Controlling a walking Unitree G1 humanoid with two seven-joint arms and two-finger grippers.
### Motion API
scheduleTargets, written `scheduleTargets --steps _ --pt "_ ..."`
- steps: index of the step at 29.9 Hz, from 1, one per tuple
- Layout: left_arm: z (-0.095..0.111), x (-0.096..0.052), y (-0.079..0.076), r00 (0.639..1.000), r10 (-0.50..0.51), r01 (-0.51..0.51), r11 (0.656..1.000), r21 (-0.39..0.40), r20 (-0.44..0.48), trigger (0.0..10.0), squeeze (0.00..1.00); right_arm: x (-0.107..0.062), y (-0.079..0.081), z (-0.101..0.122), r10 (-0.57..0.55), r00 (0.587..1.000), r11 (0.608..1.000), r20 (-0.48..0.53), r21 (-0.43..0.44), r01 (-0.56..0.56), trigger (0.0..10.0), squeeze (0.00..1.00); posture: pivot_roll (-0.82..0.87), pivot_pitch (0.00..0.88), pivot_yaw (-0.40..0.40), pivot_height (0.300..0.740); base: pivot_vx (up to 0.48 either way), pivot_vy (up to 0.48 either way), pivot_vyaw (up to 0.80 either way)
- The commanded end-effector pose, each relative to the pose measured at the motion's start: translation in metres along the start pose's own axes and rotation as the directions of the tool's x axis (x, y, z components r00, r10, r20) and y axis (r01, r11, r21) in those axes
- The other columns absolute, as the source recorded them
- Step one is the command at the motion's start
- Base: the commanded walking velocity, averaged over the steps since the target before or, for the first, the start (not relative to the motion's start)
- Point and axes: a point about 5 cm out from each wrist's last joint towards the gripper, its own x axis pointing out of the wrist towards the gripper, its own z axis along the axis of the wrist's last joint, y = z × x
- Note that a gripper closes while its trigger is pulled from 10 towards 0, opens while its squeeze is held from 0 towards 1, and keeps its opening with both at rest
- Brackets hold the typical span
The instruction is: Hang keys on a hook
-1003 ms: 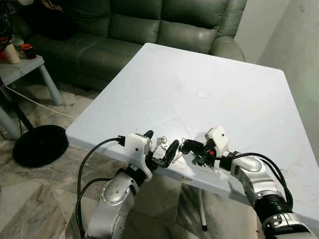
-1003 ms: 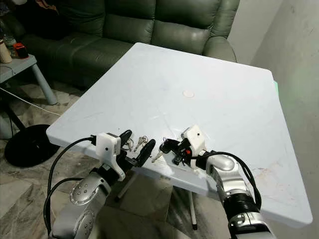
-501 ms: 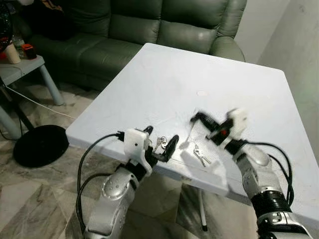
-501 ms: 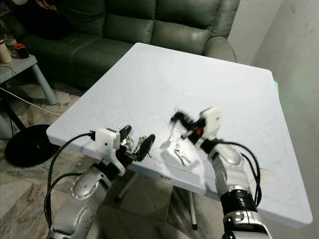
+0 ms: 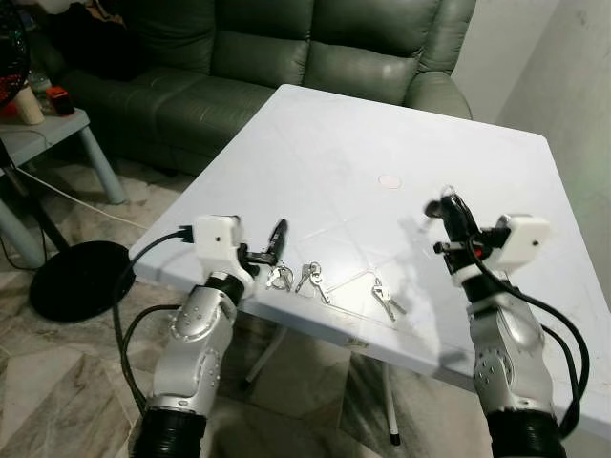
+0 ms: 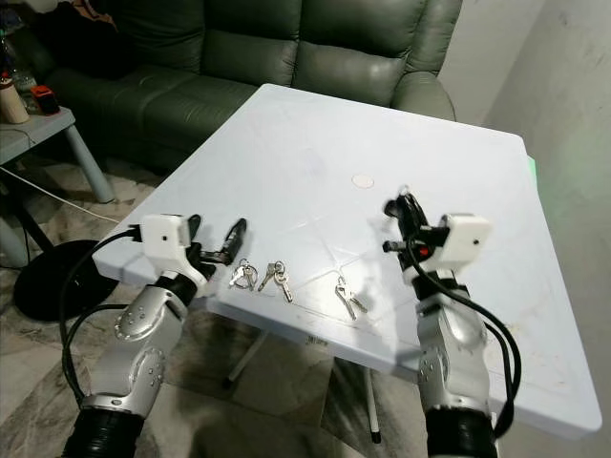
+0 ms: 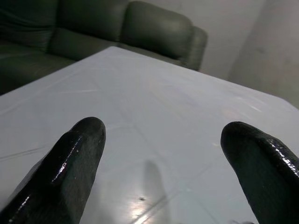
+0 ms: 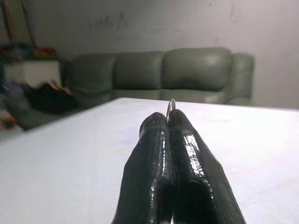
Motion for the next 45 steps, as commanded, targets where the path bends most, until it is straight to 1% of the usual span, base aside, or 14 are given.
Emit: scheduleTargets --steps 1,4,5,6,10,12,16,18,21,26,33,36,41,45 --pt "-0.002 0.003 0.005 1.0 0.025 -0.025 1.0 0.004 -0.013 10.0 0.0 -0.004 -0.002 0.006 -0.018 1.0 0.997 0.018 -0.079 0.019 10.0 0.0 0.02 0.004 -0.052 0.74 0.0 0.0 0.0" --pt "-0.003 0.005 0.008 0.999 0.035 -0.035 0.999 -0.015 -0.008 10.0 0.0 -0.01 0.0 0.002 -0.05 0.999 0.998 -0.007 -0.036 0.05 10.0 0.0 0.02 0.0 -0.051 0.74 0.0 0.0 0.0" --pt "-0.003 0.008 0.009 1.0 0.024 -0.024 0.999 -0.034 -0.005 10.0 0.0 -0.013 0.001 -0.003 -0.07 0.997 0.996 -0.036 -0.064 0.068 10.0 0.0 0.02 0.0 -0.053 0.74 0.0 0.0 0.0" --pt "-0.003 0.008 0.009 1.0 0.024 -0.024 0.999 -0.034 -0.005 10.0 0.0 -0.013 0.001 -0.003 -0.07 0.997 0.996 -0.036 -0.064 0.068 10.0 0.0 0.02 0.0 -0.053 0.74 0.0 0.0 0.0" --pt "-0.007 0.021 0.008 0.999 -0.016 0.017 1.0 0.02 -0.046 10.0 0.0 -0.015 0.009 -0.01 -0.098 0.993 0.995 -0.064 -0.03 0.097 10.0 0.0 0.03 0.0 -0.05 0.74 0.0 0.0 0.0" --pt "-0.006 0.023 0.008 0.999 -0.02 0.02 1.0 0.005 -0.041 10.0 0.0 -0.016 0.012 -0.011 -0.095 0.993 0.995 -0.07 -0.032 0.093 10.0 0.0 0.03 0.0 -0.042 0.74 0.0 0.0 0.0" --pt "-0.005 0.021 0.009 0.999 -0.009 0.009 1.0 0.002 -0.033 10.0 0.0 -0.018 0.014 -0.014 -0.103 0.991 0.994 -0.088 -0.042 0.1 10.0 0.0 0.03 0.0 -0.036 0.74 0.0 0.0 0.0" --pt "-0.007 0.017 0.01 1.0 -0.001 0.001 0.999 -0.033 -0.021 10.0 0.0 -0.02 0.016 -0.017 -0.113 0.988 0.993 -0.104 -0.043 0.109 10.0 0.0 0.04 0.0 -0.032 0.74 0.0 0.0 0.0" --pt "-0.012 0.01 0.014 0.999 0.023 -0.024 0.999 -0.032 -0.022 10.0 0.0 -0.023 0.021 -0.022 -0.1 0.985 0.992 -0.138 -0.088 0.088 10.0 0.0 0.04 0.0 -0.031 0.74 0.0 0.0 0.0" --pt "-0.01 0.006 0.02 0.998 0.061 -0.061 0.997 -0.036 0.006 10.0 0.0 -0.021 0.025 -0.027 -0.109 0.978 0.992 -0.176 -0.076 0.096 10.0 0.0 0.04 0.0 -0.04 0.74 0.0 0.0 -0.75" --pt "-0.007 0.009 0.024 0.997 0.082 -0.082 0.997 -0.009 0.009 10.0 0.0 -0.017 0.023 -0.027 -0.108 0.978 0.99 -0.178 -0.107 0.09 10.0 0.0 0.05 0.0 -0.045 0.74 0.0 0.0 -0.77" --pt "-0.003 0.013 0.023 0.998 0.061 -0.061 0.998 0.011 0.02 10.0 0.0 -0.013 0.023 -0.026 -0.096 0.98 0.989 -0.177 -0.132 0.073 10.0 0.0 0.05 0.0 -0.045 0.74 0.0 0.0 -0.76" --pt "0.0 0.014 0.023 0.999 0.045 -0.045 0.999 0.029 0.027 10.0 0.0 -0.01 0.024 -0.025 -0.084 0.981 0.99 -0.173 -0.126 0.062 10.0 0.0 0.05 0.0 -0.047 0.74 0.0 0.0 -0.76" --pt "0.002 0.014 0.03 0.999 -0.035 0.035 0.994 0.104 -0.002 10.0 0.0 -0.001 0.009 -0.019 -0.072 0.985 0.986 -0.159 -0.162 0.046 10.0 0.0 0.05 0.0 -0.041 0.74 0.0 0.0 -0.76"
